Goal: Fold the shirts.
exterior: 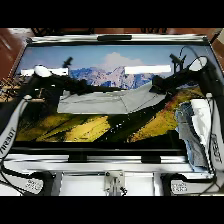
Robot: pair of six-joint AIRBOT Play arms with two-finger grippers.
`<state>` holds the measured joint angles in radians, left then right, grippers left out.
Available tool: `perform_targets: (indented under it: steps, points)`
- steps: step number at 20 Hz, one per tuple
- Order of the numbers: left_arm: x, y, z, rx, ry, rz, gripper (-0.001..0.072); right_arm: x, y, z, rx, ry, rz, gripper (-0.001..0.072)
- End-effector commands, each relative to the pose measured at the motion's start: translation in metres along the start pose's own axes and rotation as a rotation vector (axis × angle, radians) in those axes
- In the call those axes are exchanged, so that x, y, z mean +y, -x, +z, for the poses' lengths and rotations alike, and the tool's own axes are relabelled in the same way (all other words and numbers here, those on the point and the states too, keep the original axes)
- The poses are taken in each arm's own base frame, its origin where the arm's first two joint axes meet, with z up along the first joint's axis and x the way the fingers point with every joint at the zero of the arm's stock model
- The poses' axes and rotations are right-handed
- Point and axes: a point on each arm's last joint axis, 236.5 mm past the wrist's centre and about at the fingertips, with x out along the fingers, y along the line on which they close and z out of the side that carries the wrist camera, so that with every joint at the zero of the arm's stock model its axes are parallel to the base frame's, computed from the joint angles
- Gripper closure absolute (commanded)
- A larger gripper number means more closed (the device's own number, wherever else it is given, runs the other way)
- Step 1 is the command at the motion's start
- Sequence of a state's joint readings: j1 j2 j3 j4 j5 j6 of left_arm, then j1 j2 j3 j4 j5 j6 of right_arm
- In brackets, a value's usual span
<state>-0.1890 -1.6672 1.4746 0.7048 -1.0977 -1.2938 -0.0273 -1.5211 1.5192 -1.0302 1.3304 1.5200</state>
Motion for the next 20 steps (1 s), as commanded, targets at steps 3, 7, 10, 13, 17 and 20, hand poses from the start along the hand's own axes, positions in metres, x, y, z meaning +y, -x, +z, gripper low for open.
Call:
perform_targets:
  steps: [3, 7, 10, 13, 17, 20]
  points:
    - [-0.051, -0.087, -0.027, 0.024, 0.024, -0.055, 0.0675, 0.084, 0.078, -0.030, -0.114, 0.135, 0.050, 0.0656]
    - [-0.088, -0.127, -0.056, 0.061, 0.016, -0.105, 0.0676, 0.134, 0.110, -0.059, -0.166, 0.183, 0.093, 0.0656]
    - [-0.109, -0.149, -0.072, 0.060, 0.021, -0.117, 0.0676, 0.162, 0.126, -0.079, -0.186, 0.214, 0.132, 0.0656]
    - [-0.112, -0.153, -0.079, 0.075, 0.007, -0.115, 0.0677, 0.169, 0.124, -0.086, -0.182, 0.237, 0.123, 0.0656]
    - [-0.063, -0.100, -0.039, 0.020, 0.034, 0.003, 0.0679, 0.183, 0.111, -0.075, -0.220, 0.261, 0.134, 0.0656]
    - [-0.010, -0.015, -0.010, -0.020, -0.003, 0.180, 0.0679, 0.189, 0.076, -0.064, -0.195, 0.276, 0.131, 0.0656]
